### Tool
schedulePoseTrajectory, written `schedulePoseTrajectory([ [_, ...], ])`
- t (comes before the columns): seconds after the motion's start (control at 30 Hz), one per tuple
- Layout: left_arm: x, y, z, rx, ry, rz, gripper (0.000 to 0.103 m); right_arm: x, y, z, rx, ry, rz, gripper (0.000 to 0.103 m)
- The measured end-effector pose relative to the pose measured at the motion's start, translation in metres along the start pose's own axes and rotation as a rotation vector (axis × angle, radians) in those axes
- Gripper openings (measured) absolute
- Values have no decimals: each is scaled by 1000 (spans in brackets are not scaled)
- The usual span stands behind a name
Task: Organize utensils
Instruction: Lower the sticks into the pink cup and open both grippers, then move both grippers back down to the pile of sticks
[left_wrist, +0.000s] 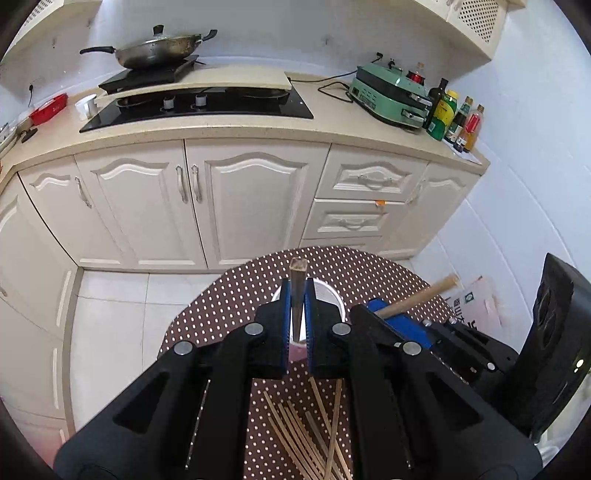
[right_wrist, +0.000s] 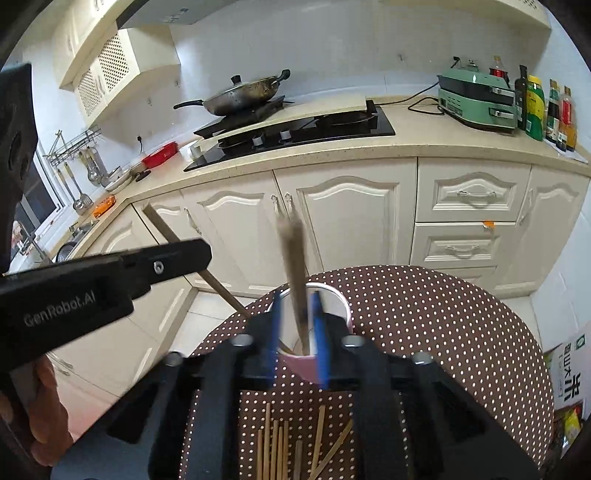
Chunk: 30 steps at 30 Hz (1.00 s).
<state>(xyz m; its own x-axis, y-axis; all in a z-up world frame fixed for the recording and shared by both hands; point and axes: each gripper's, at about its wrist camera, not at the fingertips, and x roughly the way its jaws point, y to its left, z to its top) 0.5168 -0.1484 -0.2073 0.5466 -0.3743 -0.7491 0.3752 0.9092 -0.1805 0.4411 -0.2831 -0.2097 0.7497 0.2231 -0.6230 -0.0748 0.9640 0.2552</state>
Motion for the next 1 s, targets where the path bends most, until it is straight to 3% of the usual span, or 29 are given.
schedulePoseTrajectory([
  [0.07, -1, 1, -3, 2, 19, -4, 20, -5, 2, 0, -1, -9, -11, 38],
  [0.13, -3, 2, -6, 0, 31, -13, 57, -12, 5, -1, -3, -19, -20, 39],
  [0.57, -34, 1, -30, 29, 28, -42, 57, -60, 2, -22, 65, -61, -100, 44],
  [1.0, -45, 1, -70, 37, 82, -75, 57, -84, 3, -63, 103, -20, -136, 44],
])
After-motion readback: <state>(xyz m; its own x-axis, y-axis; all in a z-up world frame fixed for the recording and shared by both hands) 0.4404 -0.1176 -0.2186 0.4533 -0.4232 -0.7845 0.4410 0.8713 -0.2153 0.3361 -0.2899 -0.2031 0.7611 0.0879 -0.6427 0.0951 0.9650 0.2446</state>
